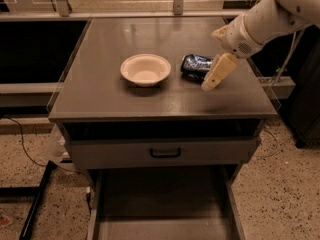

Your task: Place pepsi can into middle drawer

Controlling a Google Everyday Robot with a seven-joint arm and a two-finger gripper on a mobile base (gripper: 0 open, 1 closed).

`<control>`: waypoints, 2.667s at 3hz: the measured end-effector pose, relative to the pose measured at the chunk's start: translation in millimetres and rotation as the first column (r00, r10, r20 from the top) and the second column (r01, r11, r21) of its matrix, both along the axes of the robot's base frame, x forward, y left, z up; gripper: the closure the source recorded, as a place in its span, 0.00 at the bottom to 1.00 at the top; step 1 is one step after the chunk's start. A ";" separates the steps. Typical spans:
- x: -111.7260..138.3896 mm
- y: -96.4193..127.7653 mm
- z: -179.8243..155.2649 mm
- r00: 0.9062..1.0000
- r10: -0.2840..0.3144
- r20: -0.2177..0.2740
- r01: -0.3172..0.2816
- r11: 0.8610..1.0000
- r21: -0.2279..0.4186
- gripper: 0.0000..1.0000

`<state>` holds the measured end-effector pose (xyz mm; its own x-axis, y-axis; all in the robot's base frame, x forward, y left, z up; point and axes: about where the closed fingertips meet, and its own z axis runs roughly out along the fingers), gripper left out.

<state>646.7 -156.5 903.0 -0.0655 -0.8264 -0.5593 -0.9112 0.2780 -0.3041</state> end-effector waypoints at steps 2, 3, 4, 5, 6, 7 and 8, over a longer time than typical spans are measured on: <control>25.2 19.4 -28.2 0.997 0.013 -0.080 -0.010 0.999 0.041 0.00; 31.9 20.1 -41.3 0.994 0.003 -0.112 0.003 0.999 0.047 0.00; 32.4 20.1 -42.2 0.993 0.002 -0.114 0.004 0.999 0.048 0.17; 32.4 20.2 -42.2 0.993 0.002 -0.114 0.003 0.999 0.048 0.41; 32.4 20.2 -42.2 0.993 0.002 -0.114 0.003 0.999 0.048 0.63; 32.4 20.2 -42.3 0.993 0.002 -0.114 0.003 0.999 0.048 0.87; 32.4 20.2 -42.3 0.993 0.002 -0.114 0.003 0.999 0.048 1.00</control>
Offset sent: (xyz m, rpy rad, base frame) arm 0.0380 0.0253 -0.0374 0.0576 0.1128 0.0088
